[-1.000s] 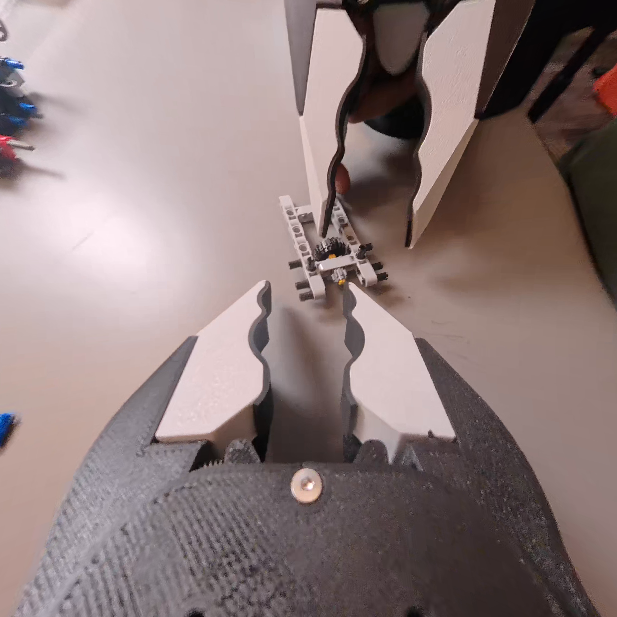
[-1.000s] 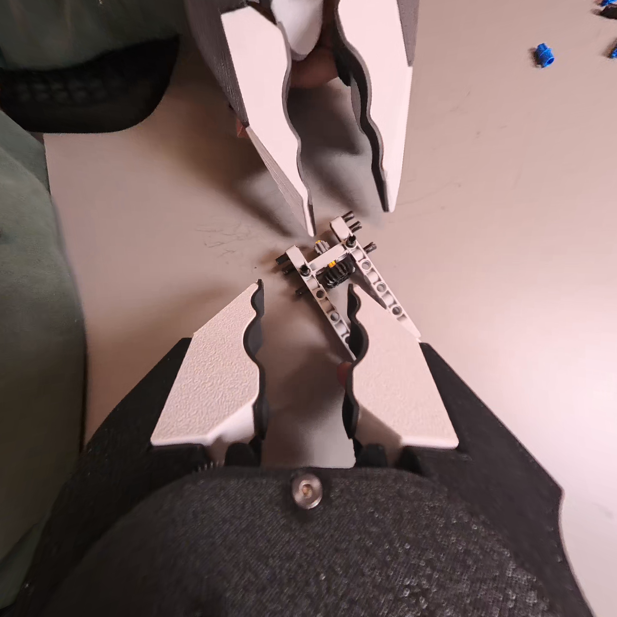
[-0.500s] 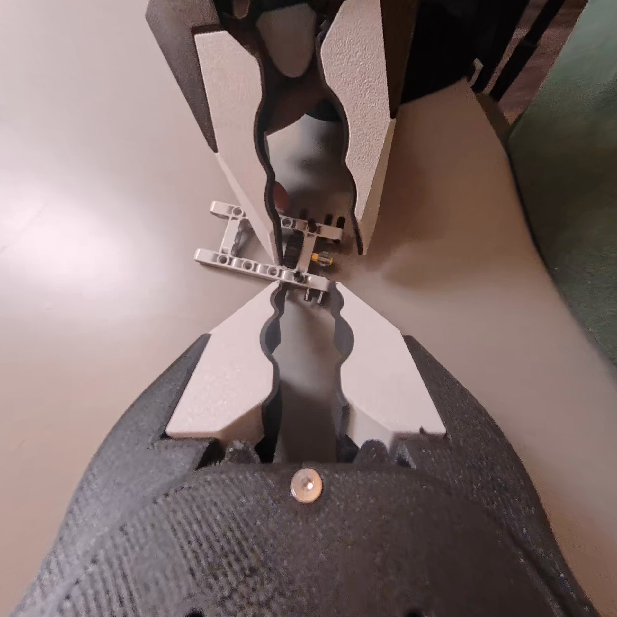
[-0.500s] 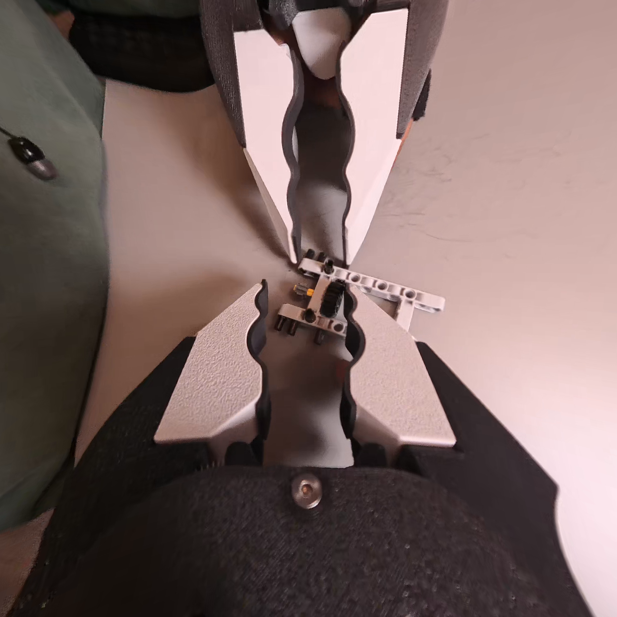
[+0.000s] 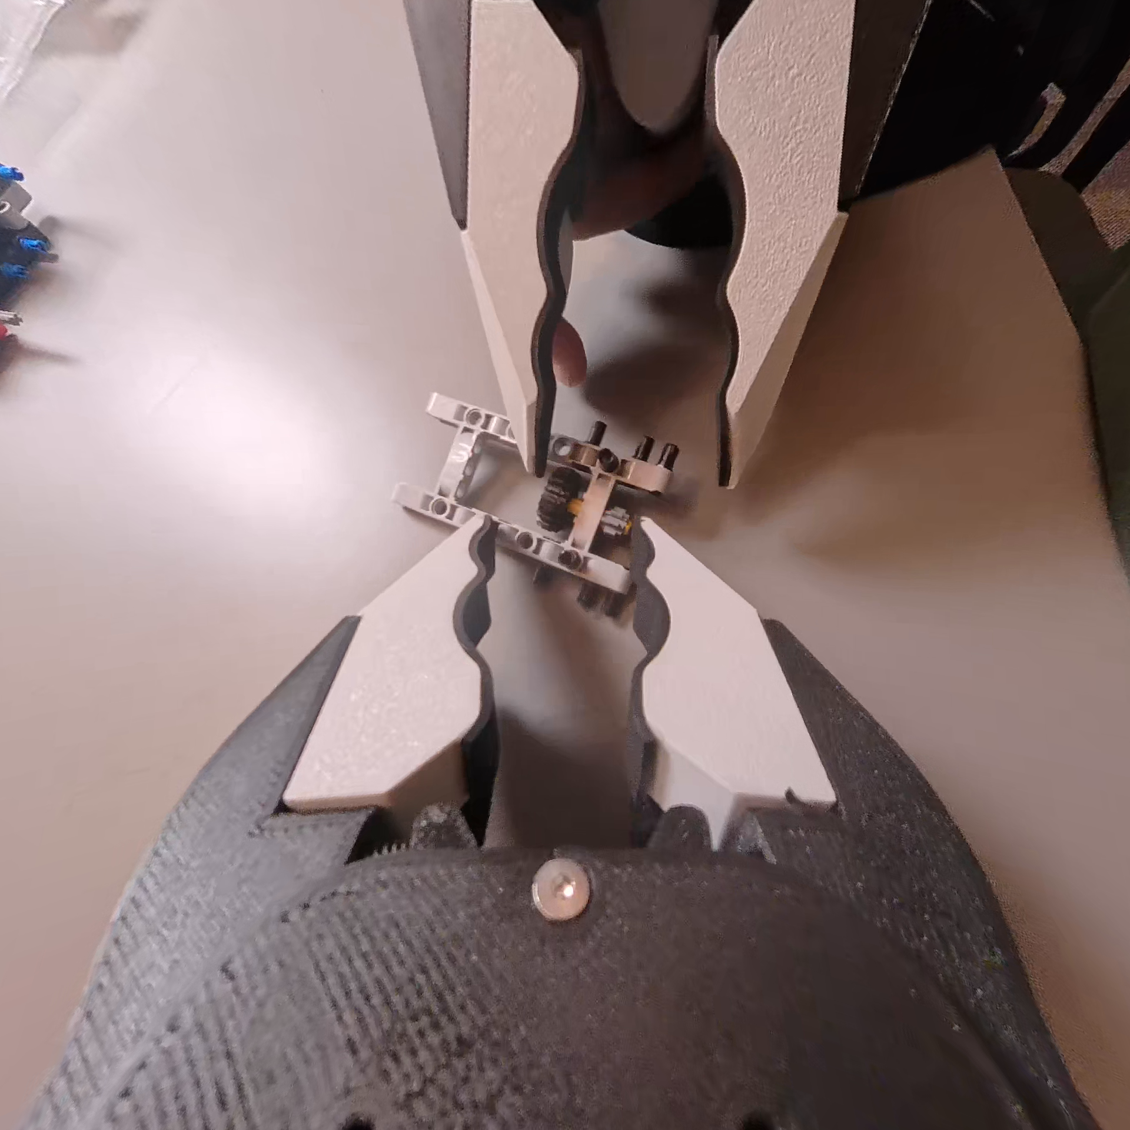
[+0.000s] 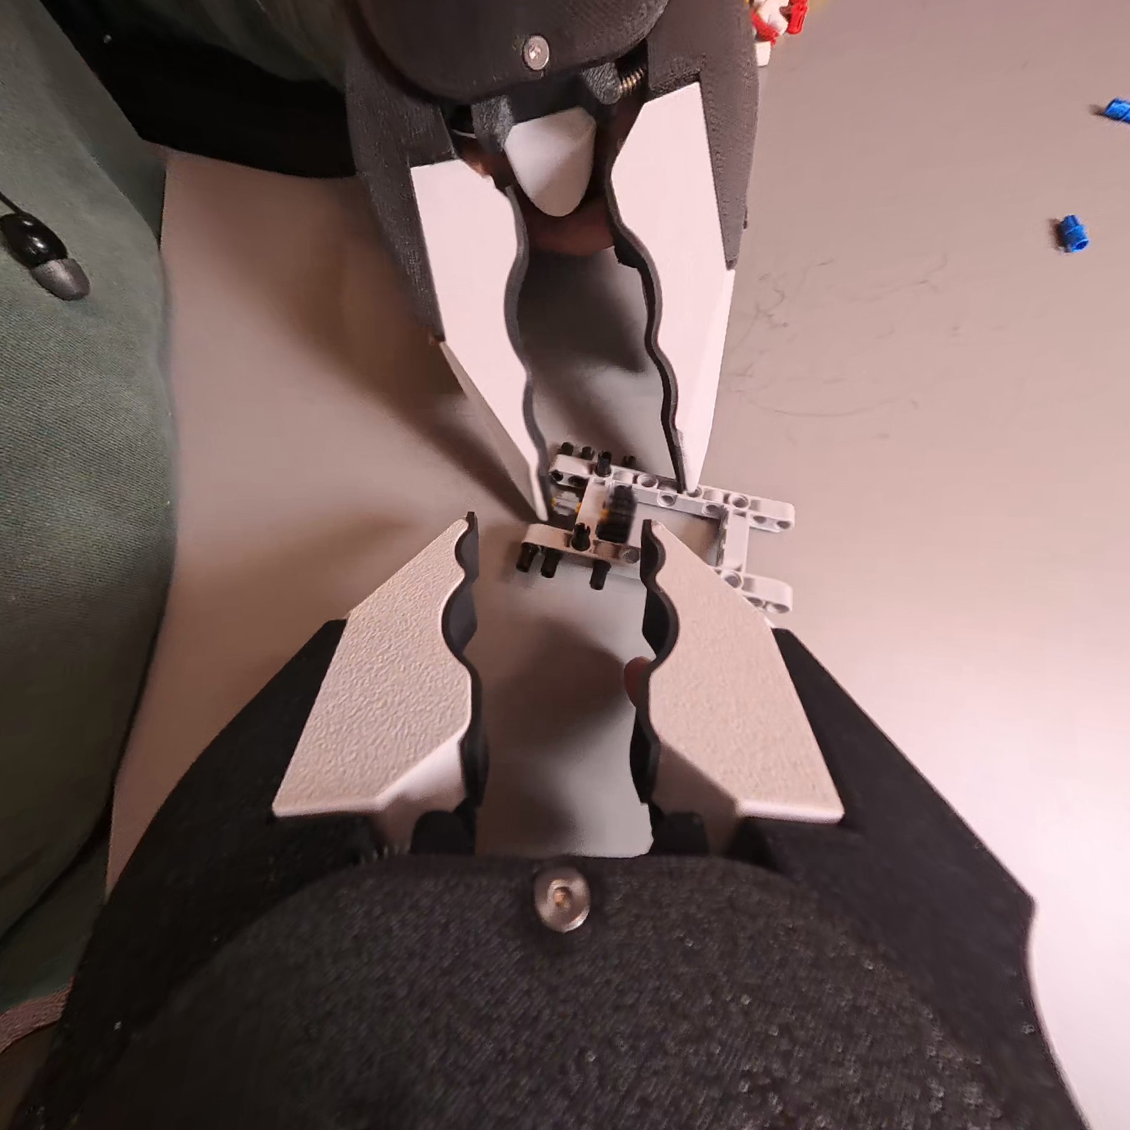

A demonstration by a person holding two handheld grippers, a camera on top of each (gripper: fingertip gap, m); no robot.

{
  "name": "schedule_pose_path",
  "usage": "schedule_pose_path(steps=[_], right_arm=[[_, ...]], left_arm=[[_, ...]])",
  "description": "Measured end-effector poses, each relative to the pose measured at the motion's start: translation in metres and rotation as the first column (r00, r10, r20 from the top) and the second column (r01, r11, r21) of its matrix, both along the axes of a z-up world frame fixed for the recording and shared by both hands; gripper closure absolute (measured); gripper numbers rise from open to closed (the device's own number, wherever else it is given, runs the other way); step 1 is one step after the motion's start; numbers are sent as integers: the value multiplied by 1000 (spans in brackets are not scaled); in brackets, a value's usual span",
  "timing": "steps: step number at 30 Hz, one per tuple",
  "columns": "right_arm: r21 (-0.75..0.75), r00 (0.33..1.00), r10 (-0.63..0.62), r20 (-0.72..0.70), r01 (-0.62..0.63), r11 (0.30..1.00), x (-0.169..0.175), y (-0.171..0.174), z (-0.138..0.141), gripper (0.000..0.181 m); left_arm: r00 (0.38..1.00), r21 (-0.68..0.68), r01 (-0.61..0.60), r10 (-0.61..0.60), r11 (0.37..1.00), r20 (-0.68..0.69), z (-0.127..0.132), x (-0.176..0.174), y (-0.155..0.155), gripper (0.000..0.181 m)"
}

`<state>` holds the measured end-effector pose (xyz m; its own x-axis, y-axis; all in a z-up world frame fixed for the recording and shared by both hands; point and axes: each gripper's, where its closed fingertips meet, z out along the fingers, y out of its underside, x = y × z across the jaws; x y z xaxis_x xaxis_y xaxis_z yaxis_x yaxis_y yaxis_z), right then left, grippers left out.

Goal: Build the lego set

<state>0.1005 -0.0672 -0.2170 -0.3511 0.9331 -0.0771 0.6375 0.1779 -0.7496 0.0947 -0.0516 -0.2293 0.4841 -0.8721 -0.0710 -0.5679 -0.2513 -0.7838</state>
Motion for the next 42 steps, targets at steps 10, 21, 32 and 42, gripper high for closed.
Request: schedule_pose_path(steps=[10, 21, 32, 42], right_arm=[[10, 1000, 12, 2, -12, 1000, 1, -2, -2, 132], [34, 1000, 10, 7, -11, 999, 2, -2, -2, 137], [-63, 999, 3, 46, 0, 998, 4, -4, -1, 137], [-127, 995, 26, 100, -13, 992, 5, -7, 1, 137]], left_arm=[[1000, 19, 1, -1, 1000, -15, 0, 3, 0, 139], [1000, 11, -5, 6, 1000, -25, -1, 4, -1, 139], [999, 25, 5, -4, 1000, -38, -1, 6, -3, 139], [999, 35, 17, -15, 999, -44, -1, 7, -5, 139]])
